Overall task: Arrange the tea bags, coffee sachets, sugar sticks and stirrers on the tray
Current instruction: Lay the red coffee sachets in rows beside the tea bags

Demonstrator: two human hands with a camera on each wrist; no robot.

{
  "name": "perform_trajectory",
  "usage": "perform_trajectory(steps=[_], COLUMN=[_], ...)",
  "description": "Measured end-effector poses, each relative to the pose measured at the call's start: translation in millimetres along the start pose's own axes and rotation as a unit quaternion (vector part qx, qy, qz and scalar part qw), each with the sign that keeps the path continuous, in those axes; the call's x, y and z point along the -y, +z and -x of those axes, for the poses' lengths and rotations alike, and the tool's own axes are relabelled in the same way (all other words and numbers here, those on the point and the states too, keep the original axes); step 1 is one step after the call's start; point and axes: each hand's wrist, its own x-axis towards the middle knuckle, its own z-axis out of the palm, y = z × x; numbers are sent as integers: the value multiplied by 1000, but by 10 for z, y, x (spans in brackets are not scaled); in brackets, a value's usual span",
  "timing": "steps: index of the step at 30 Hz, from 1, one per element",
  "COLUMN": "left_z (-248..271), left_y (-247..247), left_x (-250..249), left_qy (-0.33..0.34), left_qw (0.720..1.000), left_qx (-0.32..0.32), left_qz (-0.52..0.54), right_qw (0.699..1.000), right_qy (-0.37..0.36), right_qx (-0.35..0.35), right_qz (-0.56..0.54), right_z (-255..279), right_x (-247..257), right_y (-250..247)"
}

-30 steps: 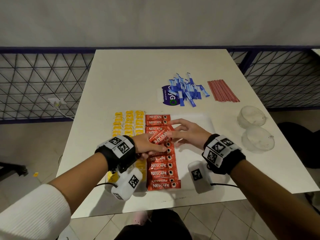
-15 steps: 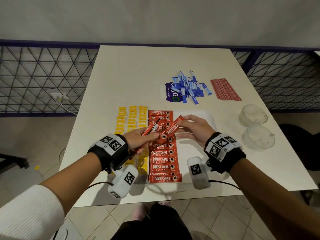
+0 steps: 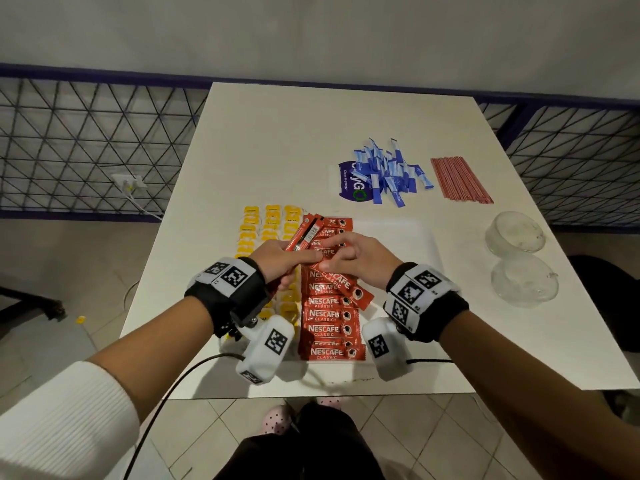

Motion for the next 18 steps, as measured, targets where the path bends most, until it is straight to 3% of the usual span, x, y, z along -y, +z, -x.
perform_trajectory(steps=[6, 10, 14, 18], left_z=[-55, -55, -134, -181], left_y=[-85, -33, 38, 82], left_x=[129, 212, 279, 273], left_qy=[-24, -19, -30, -2], left_qw=[996, 998, 984, 925], left_qx=[-67, -61, -54, -33], left_qz=[55, 9, -165, -379], right_qw=[993, 990, 988, 983], right_qy=[104, 118, 130, 149], right_qx=[19, -13, -33, -70], right_qz=[-59, -76, -77, -82], right_z=[102, 156, 185, 161], right_x=[-122, -327, -510, -642], right_y=[-65, -216, -249, -202])
